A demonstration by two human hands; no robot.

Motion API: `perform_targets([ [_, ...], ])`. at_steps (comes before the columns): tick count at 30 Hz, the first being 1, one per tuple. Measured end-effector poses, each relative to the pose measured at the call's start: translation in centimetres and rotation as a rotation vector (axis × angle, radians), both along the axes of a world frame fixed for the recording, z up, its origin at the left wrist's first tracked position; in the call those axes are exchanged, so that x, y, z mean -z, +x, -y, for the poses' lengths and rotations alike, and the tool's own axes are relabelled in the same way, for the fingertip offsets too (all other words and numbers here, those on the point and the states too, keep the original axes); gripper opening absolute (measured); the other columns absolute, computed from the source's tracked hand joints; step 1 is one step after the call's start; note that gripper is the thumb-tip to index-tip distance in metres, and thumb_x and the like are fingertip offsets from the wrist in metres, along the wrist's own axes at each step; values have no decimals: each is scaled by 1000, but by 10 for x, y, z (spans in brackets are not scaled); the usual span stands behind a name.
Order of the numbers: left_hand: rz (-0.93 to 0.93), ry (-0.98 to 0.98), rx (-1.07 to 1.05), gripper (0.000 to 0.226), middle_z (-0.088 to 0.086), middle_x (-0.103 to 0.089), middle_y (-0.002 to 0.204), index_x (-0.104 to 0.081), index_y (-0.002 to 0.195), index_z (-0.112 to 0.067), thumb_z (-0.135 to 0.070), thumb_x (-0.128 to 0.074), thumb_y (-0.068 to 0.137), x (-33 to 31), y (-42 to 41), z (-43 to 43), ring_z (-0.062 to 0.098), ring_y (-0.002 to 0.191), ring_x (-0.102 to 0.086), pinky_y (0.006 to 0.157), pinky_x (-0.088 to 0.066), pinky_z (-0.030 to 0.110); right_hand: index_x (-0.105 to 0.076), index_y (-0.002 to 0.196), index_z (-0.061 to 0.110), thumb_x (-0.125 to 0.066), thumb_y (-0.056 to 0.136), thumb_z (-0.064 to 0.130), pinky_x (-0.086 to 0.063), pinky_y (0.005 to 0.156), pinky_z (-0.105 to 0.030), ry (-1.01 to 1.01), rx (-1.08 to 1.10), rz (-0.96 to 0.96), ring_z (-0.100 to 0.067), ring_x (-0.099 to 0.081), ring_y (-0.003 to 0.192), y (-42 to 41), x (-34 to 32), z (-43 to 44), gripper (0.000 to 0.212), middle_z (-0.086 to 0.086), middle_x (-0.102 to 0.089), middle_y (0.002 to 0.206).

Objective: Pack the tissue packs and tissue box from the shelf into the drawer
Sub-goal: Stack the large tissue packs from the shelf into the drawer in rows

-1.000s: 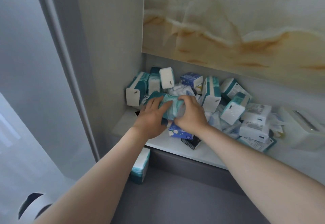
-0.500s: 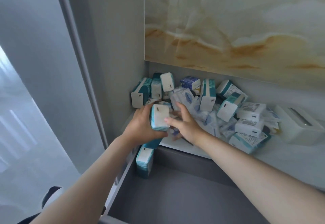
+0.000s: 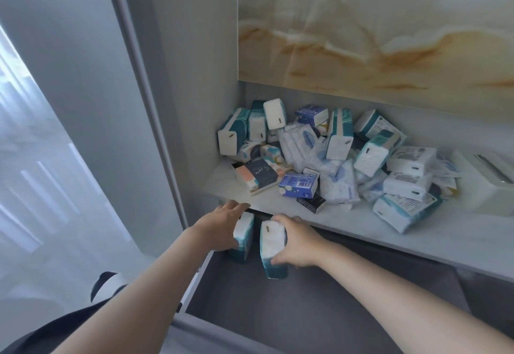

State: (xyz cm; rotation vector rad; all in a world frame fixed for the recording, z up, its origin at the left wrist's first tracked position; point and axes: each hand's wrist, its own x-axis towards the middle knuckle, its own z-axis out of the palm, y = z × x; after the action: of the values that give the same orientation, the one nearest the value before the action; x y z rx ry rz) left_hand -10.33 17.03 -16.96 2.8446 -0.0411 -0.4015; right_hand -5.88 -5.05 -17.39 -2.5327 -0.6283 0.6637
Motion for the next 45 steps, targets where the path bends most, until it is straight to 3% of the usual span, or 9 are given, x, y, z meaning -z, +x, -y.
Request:
perform_targets([
  [7,-79,61,-8,77,0,-28,156,-19,154,-32,-23,-59,89,49,0,4,24,141,-32,108,-40,40,-21,152,40,-84,73,28,-53,79,-29,88,245,-50,-26,-56,114,0,65,-24,102,-6,-52,134],
  [12,21,67,-22,76,1,-21,158,-7,155,-35,-40,-54,95,73,1,-2,26,144,-23,111,-37,44,-29,151,29,-71,88,18,-46,91,-25,257,409,10,-23,-59,120,-3,97,-48,76,-4,-59,136],
  [20,96,89,26,63,-1,-24,155,-19,152,-38,-40,-50,98,77,16,2,23,143,-22,111,-35,41,-45,128,20,-81,79,13,-46,78,-24,475,677,-30,-21,-64,106,-5,116,-69,61,-5,-65,122],
  [24,50,131,48,63,0,-17,157,-23,151,-38,-38,-52,95,82,14,4,24,145,-15,112,-34,43,-46,133,27,-74,83,9,-47,89,-24,470,629,-109,-17,-59,114,-7,121,-67,60,1,-59,132],
  [28,-14,133,43,64,0,-21,155,-26,151,-39,-40,-55,93,72,21,7,24,144,-17,112,-31,42,-44,139,31,-65,87,12,-46,85,-22,342,474,-147,-17,-59,115,1,108,-48,59,3,-58,134],
  [32,69,71,-27,56,0,-37,149,-36,147,-34,-41,-54,95,50,34,12,24,139,-28,113,-29,42,-48,141,24,-59,91,18,-45,101,-30,154,276,35,-19,-53,126,5,80,-35,51,2,-52,140],
  [38,330,-172,-243,34,0,-57,117,-56,127,-27,-29,-56,93,-4,70,-4,22,111,-52,92,-48,37,-59,123,28,-53,94,17,-49,82,-31,204,132,340,-14,-59,104,32,14,-34,32,9,-61,116],
  [42,502,-251,-284,34,4,-58,118,-59,125,-21,-22,-56,92,-32,101,-19,25,110,-54,92,-48,40,-60,121,21,-57,89,8,-52,80,-38,289,111,574,-23,-62,104,80,-28,-57,34,-1,-59,123],
  [45,643,-162,-244,42,6,-54,128,-55,131,-20,-22,-58,90,-47,127,-24,28,120,-46,98,-42,40,-55,129,19,-62,84,7,-51,74,-39,198,64,708,-30,-59,107,126,-56,-75,47,-7,-49,131],
])
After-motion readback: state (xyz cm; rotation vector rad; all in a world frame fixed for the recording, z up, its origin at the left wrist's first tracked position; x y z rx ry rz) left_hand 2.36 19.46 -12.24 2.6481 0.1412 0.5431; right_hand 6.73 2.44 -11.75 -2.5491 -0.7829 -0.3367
